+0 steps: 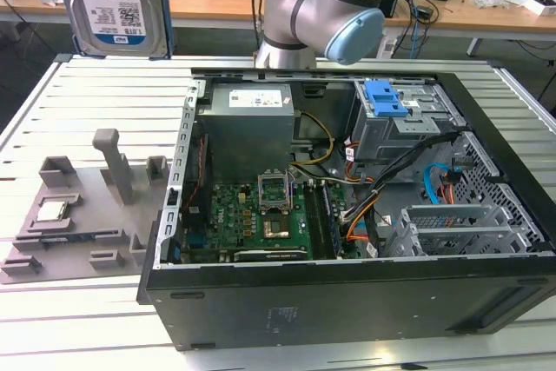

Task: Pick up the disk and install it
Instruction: 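Pick up the disk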

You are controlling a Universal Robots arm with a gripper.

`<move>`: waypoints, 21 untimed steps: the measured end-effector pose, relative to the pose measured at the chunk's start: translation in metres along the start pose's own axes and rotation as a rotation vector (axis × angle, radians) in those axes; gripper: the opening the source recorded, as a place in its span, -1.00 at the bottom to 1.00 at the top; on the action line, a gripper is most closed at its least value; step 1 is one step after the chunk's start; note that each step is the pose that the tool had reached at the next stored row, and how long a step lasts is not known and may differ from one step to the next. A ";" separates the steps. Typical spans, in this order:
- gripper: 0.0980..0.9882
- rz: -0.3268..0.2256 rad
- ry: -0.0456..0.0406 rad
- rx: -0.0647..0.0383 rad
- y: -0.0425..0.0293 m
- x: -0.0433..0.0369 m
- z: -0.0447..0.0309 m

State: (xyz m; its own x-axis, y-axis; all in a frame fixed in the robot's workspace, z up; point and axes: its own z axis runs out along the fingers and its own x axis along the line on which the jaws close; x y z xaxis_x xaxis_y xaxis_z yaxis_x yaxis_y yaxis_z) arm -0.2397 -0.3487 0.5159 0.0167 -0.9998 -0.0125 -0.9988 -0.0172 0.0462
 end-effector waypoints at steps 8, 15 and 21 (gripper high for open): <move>-0.41 0.000 -0.0001 -0.003 -0.0457 -0.0001 -0.0021; -0.41 -0.002 -0.0375 -0.003 -0.0695 0.0002 -0.0032; -0.41 -0.002 -0.0376 -0.004 -0.1010 0.0007 -0.0046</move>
State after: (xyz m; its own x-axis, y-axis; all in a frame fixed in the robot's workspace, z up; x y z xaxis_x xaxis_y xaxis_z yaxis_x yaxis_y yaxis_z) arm -0.1386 -0.3477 0.5157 0.0165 -0.9986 -0.0501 -0.9986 -0.0190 0.0501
